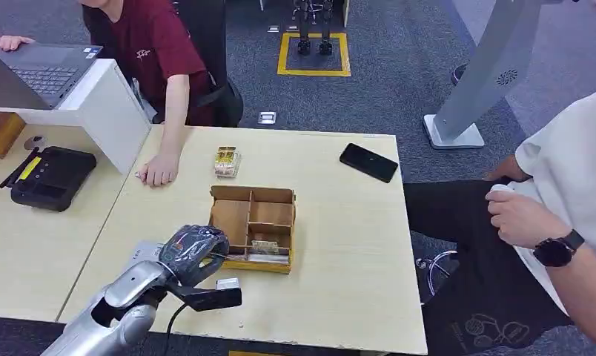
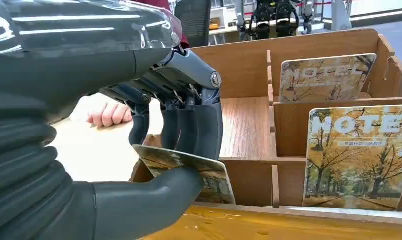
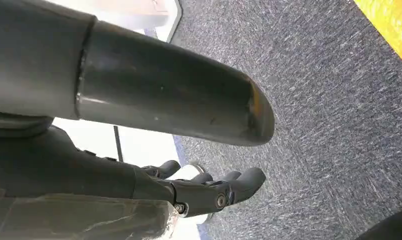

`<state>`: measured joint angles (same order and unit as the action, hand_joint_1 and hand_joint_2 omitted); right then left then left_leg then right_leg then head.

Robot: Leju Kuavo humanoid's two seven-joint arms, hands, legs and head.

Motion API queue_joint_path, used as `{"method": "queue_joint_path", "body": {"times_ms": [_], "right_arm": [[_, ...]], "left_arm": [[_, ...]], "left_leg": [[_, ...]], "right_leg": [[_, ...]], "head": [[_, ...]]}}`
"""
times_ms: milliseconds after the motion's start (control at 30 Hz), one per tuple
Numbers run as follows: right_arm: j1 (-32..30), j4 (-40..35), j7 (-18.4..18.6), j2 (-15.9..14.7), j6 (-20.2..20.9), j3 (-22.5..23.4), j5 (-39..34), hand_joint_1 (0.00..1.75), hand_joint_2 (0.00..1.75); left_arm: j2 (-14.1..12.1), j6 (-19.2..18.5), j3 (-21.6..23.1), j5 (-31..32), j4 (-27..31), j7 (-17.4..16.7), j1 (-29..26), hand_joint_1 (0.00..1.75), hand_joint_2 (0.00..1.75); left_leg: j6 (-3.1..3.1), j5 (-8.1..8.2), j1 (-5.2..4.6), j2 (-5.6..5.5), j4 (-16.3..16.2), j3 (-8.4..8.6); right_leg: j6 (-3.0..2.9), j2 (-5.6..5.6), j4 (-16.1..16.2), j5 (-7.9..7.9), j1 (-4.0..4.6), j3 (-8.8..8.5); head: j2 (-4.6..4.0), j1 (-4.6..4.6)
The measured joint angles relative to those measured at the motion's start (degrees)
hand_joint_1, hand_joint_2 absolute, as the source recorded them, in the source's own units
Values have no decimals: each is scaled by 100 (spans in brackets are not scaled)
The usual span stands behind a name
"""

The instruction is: Pass the card to the sensor for recognition and then transmit it.

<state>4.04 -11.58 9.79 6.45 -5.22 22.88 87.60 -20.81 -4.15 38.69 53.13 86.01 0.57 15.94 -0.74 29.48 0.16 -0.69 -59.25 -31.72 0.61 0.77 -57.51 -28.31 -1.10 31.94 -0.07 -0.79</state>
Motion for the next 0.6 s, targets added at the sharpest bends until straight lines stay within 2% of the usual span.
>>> {"method": "queue_joint_path", "body": {"times_ms": [100,133,167,200,267,400,433,600], "right_arm": [[0,0,-2,0,0,-15,0,0,0],[0,0,-2,0,0,-26,0,0,0],[0,0,0,0,0,-31,0,0,0],[0,0,0,0,2,-35,0,0,0],[0,0,0,0,7,-39,0,0,0],[0,0,0,0,7,-39,0,0,0],[0,0,0,0,7,-42,2,0,0],[-5,0,-24,0,-11,-42,-9,0,0]], "left_arm": [[0,0,0,0,0,0,0,145,175],[0,2,0,0,0,4,0,126,175],[0,0,0,-2,0,7,0,148,175],[0,0,0,-6,0,11,0,148,175],[-2,-2,0,-24,0,13,-2,162,175],[-2,-4,-2,-26,0,13,-2,162,175],[-2,-4,-2,-46,0,15,-6,175,175],[-22,125,-158,-120,225,72,-47,175,175]], "left_leg": [[0,0,0,0,0,0],[0,0,0,0,0,0],[0,0,0,0,0,0],[0,0,0,0,0,0],[0,0,0,0,0,0],[0,0,0,0,0,0],[0,0,0,0,0,0],[0,0,0,0,0,-1]], "right_leg": [[0,0,0,0,0,0],[0,0,0,0,0,0],[0,0,0,0,0,0],[0,0,0,0,0,0],[0,0,0,0,0,0],[0,0,0,0,0,0],[0,0,0,0,0,0],[0,0,0,0,0,0]], "head": [[0,0],[0,0],[0,0],[0,0],[0,0],[0,0],[0,0],[0,0]]}}
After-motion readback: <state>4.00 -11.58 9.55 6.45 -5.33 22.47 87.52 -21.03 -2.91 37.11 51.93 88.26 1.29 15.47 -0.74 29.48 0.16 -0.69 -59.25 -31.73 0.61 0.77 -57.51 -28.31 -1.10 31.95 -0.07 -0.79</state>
